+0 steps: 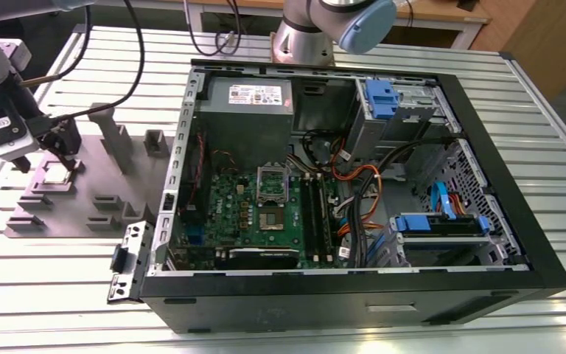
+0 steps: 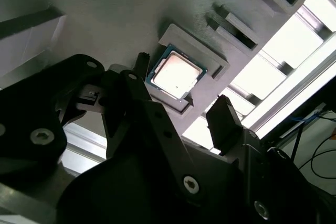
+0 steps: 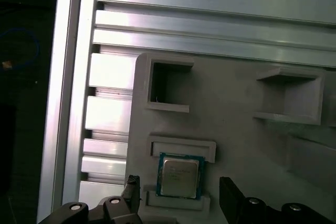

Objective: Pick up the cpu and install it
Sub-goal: 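Pick up the cpu and move it towards the insertion slot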

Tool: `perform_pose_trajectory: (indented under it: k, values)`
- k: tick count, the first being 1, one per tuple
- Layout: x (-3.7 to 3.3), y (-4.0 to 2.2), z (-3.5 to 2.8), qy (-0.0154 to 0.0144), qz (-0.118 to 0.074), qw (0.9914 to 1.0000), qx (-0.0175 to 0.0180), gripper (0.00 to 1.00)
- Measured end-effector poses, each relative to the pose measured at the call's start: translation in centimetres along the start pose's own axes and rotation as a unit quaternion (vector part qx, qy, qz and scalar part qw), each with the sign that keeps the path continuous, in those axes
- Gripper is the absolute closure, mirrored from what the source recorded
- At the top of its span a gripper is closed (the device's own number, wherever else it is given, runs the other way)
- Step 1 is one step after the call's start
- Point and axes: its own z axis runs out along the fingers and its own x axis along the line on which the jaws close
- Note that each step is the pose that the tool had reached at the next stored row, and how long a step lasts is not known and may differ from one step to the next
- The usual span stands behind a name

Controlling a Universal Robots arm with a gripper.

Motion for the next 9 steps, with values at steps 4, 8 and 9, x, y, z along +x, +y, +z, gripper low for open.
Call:
perform_pose_trajectory:
  k: [4, 8, 9]
  values:
    - [-0.01, 0.07, 0.26, 0.0001, 0.000, 1.00000, -0.0006, 0.29]
    - [-0.02, 0.28, 0.52, 0.0000, 0.000, 1.00000, -0.0007, 0.29]
    - [-0.02, 0.32, 0.61, -0.0001, 0.000, 1.00000, -0.0007, 0.29]
